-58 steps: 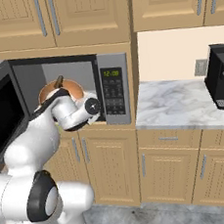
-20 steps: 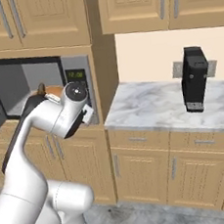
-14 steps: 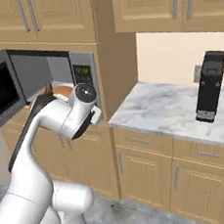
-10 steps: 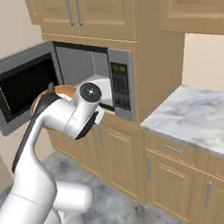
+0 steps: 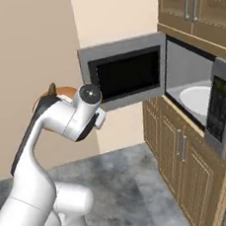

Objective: The microwave is finished heating the fish and tomato. Take the bowl containing the food and place it on the dining counter.

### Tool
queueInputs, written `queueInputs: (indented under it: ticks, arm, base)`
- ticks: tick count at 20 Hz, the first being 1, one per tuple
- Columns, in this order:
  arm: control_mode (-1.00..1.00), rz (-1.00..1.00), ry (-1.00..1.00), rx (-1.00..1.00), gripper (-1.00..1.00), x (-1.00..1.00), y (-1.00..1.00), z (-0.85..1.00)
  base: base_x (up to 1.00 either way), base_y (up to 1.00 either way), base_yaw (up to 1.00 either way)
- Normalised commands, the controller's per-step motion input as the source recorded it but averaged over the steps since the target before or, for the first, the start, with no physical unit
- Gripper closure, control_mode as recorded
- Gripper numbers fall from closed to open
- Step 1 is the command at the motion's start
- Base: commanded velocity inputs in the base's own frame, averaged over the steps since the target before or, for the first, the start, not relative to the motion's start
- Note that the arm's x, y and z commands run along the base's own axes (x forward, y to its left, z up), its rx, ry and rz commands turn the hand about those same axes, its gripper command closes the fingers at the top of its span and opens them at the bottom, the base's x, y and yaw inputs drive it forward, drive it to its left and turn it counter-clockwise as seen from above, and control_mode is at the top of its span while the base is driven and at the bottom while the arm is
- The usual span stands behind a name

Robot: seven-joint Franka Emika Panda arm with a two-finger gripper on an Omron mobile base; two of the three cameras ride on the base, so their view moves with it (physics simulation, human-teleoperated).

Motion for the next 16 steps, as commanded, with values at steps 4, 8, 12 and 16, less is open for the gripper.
queueInputs:
  ticks: [4,8,12,16]
  arm:
    - [1.0,0.0,0.0,0.0,1.0,0.0,0.0,0.0]
    - [1.0,0.0,0.0,0.0,1.0,0.0,0.0,0.0]
    - [1.0,0.0,0.0,0.0,1.0,0.0,0.0,0.0]
    - [1.0,0.0,0.0,0.0,1.0,0.0,0.0,0.0]
  base:
    - [-0.26,-0.06,1.0]
    - [-0.23,-0.02,1.0]
    - [-0.09,0.0,1.0]
    - [-0.15,0.0,1.0]
